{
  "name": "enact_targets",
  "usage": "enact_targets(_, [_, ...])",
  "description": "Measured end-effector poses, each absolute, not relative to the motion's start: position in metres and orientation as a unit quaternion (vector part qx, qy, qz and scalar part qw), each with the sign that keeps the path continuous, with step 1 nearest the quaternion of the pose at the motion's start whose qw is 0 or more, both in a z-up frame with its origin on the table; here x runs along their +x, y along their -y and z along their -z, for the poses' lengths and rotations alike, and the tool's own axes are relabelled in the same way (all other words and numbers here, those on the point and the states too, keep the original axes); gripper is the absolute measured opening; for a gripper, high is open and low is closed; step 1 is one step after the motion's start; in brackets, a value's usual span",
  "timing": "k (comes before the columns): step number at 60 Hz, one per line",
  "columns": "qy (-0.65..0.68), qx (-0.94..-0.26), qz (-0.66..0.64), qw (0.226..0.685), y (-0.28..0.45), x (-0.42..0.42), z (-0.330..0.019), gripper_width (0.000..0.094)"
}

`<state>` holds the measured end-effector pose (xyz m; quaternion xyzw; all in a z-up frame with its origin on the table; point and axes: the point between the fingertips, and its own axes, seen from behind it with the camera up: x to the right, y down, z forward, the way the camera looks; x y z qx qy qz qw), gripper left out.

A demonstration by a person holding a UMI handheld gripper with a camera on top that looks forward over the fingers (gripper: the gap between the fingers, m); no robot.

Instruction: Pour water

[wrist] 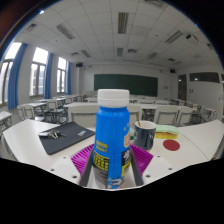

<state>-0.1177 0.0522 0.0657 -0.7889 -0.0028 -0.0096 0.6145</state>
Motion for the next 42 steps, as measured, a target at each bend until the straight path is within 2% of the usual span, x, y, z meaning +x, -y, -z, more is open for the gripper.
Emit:
enact_targets(1, [0.006,-0.789,0.005,0.615,-0.0533,-0.1200,-0.0648,0.0588])
enact_targets(7, [0.007,-0.781,0.017,0.625,-0.0524,-0.1213,-0.0665,0.0550])
enact_targets(16, [0.012,-0.777,0.006,0.630,-0.0560,-0.1209,-0.0668,0.0425])
enact_targets(42, [0.015,-0.773,0.001,0.635,-0.0560,-0.1231,-0.0678,0.0413])
